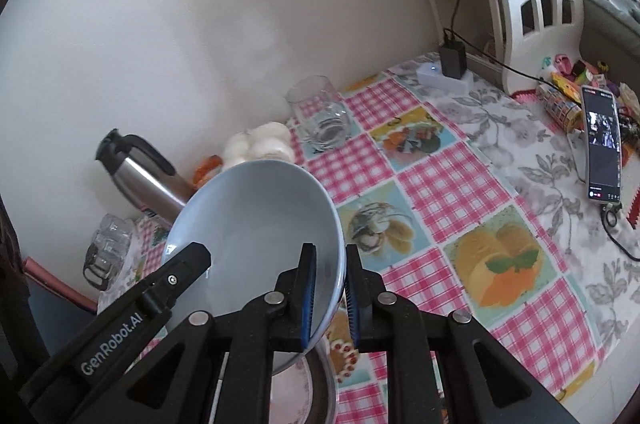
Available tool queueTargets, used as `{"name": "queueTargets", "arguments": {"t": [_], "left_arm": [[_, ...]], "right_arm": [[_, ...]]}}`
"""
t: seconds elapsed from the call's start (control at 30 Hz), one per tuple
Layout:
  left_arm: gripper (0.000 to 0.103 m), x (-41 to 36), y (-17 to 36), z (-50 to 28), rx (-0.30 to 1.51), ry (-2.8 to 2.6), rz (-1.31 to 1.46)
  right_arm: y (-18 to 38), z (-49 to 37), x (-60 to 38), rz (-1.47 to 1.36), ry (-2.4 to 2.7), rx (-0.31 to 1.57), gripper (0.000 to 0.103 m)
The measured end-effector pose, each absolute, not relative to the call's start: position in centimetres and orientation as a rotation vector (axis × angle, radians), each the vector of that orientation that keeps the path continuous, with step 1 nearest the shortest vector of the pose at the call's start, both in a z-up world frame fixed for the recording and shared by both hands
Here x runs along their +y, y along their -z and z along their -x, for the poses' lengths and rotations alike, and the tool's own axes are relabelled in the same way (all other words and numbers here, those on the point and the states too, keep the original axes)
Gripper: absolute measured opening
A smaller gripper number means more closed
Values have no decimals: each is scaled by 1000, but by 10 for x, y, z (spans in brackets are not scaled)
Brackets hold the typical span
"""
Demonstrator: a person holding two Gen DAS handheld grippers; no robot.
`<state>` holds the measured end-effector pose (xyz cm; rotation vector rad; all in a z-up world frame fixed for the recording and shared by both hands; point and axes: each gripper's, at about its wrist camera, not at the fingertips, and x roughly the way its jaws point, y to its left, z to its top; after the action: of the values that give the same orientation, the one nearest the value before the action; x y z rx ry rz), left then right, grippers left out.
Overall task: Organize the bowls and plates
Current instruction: 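Lift the white round bowl with both grippers over the dish stack, then lower the white round bowl onto the square bowl with both grippers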
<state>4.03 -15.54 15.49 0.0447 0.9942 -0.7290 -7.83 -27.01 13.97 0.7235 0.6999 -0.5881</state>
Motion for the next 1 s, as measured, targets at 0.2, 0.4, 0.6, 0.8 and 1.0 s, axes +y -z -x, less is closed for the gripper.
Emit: {"name": "queueTargets", "arguments": {"t": [0.2,0.4,0.6,0.8,1.0], "left_arm": [[11,-124,-159,-46,1012,714,7],[11,-88,-152,-55,1047,671,52],[11,-52,-140,-61,1079,620,88],[11,-31,-129,-62,1106,594,98],[11,-22,-111,-60,1156,579,84]], "right_arm": [[-147,71,-246,-705,555,711,17],[-142,58,-215,-686,511,762,17],[-132,42,-181,-634,470,823,17],[-117,35,-162,-620,443,882,18],[-109,33,-149,-576,461,926,18]]}}
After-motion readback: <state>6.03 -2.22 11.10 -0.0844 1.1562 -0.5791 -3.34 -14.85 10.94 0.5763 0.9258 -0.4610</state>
